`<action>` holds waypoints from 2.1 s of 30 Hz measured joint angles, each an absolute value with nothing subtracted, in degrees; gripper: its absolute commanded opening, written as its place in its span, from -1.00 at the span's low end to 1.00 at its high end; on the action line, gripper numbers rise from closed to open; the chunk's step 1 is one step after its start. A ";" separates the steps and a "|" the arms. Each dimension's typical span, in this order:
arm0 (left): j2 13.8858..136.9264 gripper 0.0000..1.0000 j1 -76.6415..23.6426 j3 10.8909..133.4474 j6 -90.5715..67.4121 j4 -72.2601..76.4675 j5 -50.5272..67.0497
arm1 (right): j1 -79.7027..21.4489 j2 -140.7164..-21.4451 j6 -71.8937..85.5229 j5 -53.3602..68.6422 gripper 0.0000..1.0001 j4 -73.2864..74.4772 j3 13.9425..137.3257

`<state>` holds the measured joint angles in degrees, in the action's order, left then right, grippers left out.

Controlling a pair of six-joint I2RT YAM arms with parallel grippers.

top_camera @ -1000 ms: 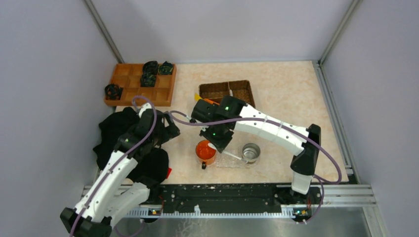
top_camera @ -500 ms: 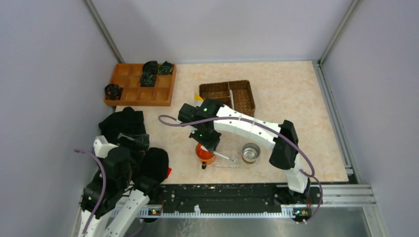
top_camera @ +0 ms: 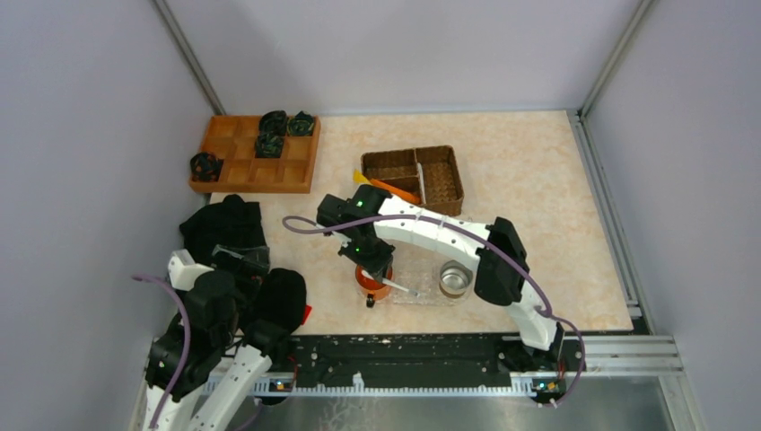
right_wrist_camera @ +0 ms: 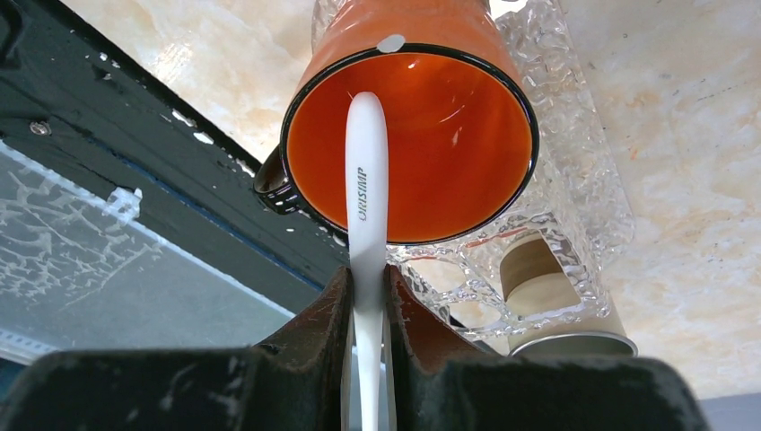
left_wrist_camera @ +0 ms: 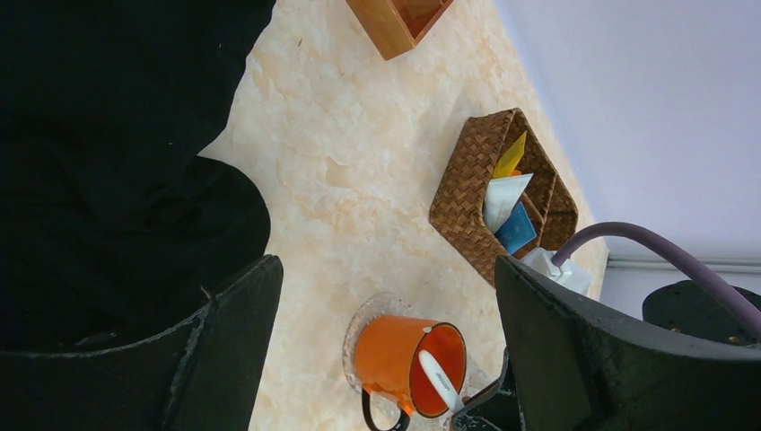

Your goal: Prepare toiletry sets of a toothbrush and toothpaste on the tray

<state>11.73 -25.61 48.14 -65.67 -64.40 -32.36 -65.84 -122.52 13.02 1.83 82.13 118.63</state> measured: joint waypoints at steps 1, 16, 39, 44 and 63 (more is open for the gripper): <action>11.73 0.87 -25.61 48.14 -65.49 -64.38 -32.38 | -65.84 -122.52 12.99 1.83 -1.00 82.13 118.63; 11.73 0.88 -25.61 49.21 -62.70 -64.10 -32.40 | -65.89 -127.46 13.30 -0.62 -1.00 83.22 119.00; 11.94 0.87 -25.61 49.87 -60.55 -61.36 -31.90 | -65.45 -129.08 13.72 -4.25 -0.22 84.16 126.98; 12.38 0.89 -25.61 49.56 -60.16 -60.75 -31.66 | -64.93 -128.42 15.31 -9.23 -0.20 84.05 131.50; 26.65 0.02 -25.61 47.86 -39.40 -43.94 -13.15 | -33.41 -105.03 18.04 -10.37 -0.19 42.00 96.55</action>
<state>26.65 -25.61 47.86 -39.40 -43.94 -13.15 -33.41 -105.03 18.04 -10.37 42.00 96.55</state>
